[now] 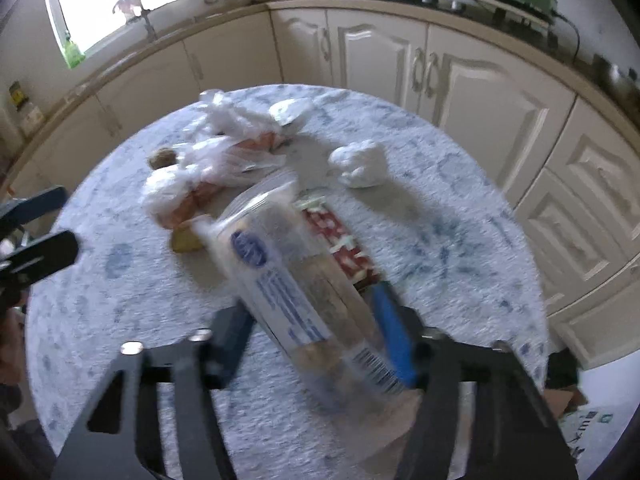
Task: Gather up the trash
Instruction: 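Grasp the long pastry package with the right tool while the left tool grasps the red-printed box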
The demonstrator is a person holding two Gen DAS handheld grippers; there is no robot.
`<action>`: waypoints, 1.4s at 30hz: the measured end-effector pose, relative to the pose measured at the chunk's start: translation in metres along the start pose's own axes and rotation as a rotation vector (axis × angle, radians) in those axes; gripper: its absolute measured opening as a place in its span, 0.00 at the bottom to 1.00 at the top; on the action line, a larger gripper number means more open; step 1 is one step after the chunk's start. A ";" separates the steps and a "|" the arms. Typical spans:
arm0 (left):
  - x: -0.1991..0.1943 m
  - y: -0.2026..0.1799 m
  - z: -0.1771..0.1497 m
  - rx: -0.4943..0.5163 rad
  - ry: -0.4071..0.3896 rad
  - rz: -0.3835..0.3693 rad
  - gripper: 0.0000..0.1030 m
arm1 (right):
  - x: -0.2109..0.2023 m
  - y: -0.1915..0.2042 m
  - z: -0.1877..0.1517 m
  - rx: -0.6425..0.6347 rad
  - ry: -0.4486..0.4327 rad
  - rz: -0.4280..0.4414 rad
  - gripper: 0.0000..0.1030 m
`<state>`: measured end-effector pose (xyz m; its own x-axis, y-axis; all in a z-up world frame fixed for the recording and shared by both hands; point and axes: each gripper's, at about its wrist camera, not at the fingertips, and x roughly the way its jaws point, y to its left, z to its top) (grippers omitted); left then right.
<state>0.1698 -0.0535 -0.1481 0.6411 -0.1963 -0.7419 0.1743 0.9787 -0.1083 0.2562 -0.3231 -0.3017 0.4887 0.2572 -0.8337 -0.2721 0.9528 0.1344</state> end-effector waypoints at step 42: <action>0.130 -0.140 -0.001 0.281 0.126 -0.084 0.83 | -0.084 -0.081 -0.072 0.433 -0.184 -0.078 0.29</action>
<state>0.2284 -0.2159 -0.2299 0.5215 -0.2492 -0.8161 0.4336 0.9011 0.0019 0.1774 -0.4332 -0.2812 0.6432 0.1695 -0.7467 0.1225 0.9398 0.3189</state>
